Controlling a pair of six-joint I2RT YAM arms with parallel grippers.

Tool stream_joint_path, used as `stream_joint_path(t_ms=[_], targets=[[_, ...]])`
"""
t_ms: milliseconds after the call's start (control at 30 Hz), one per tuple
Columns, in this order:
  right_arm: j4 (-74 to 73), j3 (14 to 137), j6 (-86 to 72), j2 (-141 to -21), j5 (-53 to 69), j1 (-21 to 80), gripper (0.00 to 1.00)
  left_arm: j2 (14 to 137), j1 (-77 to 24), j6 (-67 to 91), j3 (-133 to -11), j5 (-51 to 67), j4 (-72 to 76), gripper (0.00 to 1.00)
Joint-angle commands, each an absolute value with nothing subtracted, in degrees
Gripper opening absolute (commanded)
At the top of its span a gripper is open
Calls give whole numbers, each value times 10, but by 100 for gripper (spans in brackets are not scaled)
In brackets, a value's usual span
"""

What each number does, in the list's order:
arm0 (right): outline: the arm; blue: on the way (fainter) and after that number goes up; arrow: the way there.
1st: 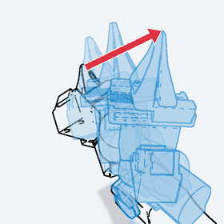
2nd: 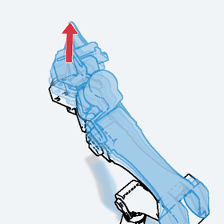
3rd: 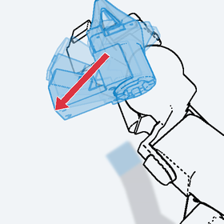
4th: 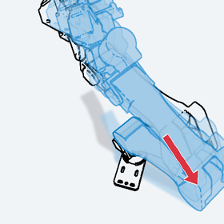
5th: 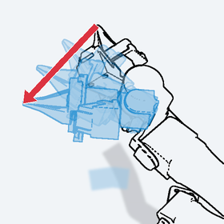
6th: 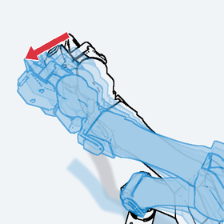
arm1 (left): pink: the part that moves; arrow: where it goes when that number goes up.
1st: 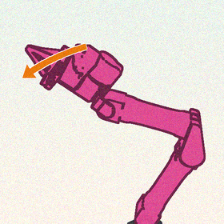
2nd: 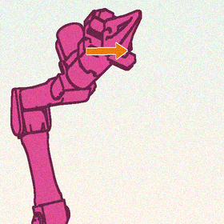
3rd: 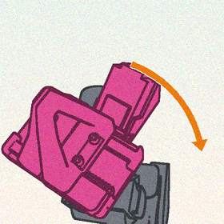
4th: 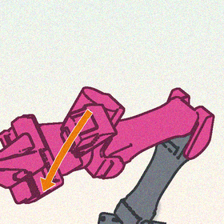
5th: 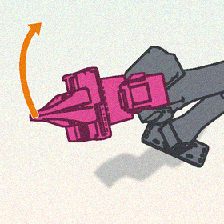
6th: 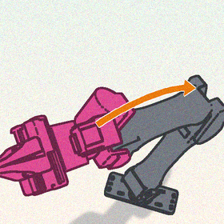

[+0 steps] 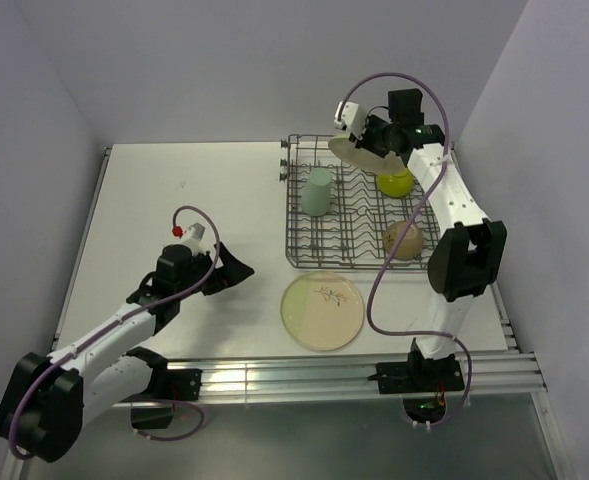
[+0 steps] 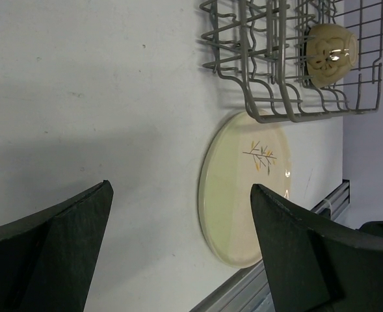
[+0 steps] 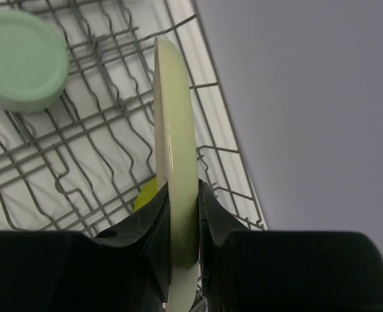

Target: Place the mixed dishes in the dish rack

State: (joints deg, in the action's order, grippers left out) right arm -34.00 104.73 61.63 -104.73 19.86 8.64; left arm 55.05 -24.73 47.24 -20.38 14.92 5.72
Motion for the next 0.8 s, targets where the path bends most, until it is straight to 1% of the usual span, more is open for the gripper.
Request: stream_joint_path(t_ms=[0,133,267,633,767], targets=[[-306,1125,680,-1048,215,75,0,575,-248,463,-216,145,112,93],[-335,1137,705,-1068,245,67,0,599,-248,463,-215,143,128,93],[-334,1122,716,-1080,252,62,0,631,-248,460,-222,151,139,93],[-370,1142,731,-1103,294,51,0,662,-248,466,-219,158,166,92],[-366,1128,732,-1100,297,50,0,665,-248,468,-217,161,170,92]])
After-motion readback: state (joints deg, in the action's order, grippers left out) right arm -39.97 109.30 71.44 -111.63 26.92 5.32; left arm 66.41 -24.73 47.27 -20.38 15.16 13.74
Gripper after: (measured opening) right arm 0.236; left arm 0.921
